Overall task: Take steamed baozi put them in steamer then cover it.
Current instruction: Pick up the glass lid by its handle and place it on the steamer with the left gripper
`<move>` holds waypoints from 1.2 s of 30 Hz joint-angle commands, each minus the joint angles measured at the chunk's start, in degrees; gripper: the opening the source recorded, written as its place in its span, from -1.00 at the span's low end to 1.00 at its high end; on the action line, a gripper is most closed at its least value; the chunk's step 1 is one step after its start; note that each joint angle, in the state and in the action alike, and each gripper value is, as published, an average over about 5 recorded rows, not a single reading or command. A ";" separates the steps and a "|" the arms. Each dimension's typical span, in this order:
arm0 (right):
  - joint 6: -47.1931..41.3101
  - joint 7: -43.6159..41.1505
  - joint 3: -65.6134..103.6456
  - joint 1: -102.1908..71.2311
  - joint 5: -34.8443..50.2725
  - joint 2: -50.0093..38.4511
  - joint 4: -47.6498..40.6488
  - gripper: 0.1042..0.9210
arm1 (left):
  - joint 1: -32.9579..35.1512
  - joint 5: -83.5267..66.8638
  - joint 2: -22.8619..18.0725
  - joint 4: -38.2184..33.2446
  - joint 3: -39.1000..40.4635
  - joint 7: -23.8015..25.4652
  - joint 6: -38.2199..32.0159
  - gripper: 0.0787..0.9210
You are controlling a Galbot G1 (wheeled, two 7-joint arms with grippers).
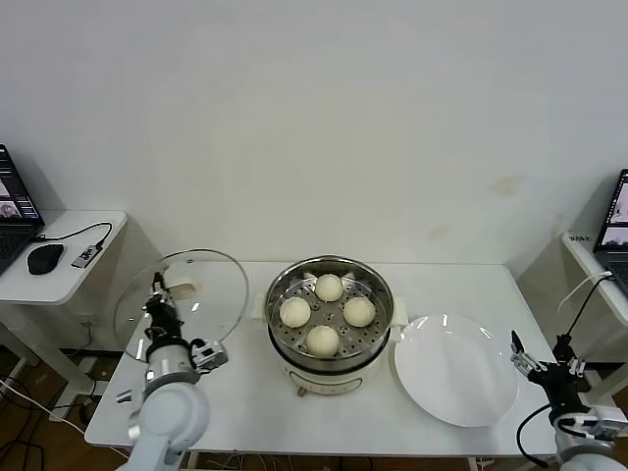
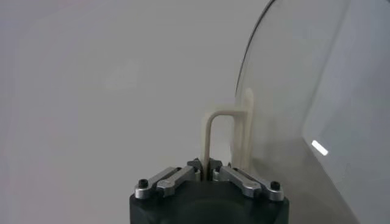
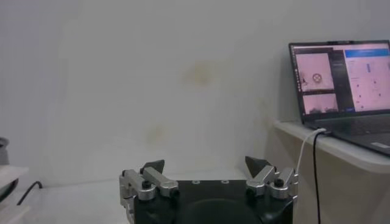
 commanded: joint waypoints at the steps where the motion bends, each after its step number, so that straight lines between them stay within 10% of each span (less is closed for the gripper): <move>1: 0.09 -0.01 0.09 0.35 -2.78 1.38 -0.89 0.76 | -5.94 7.48 -5.32 -2.58 11.36 9.09 4.60 -0.86; 36: 1.12 -0.02 1.52 2.31 -4.27 2.77 -4.60 0.76 | -16.53 13.08 -18.29 14.64 30.48 9.44 4.76 -0.86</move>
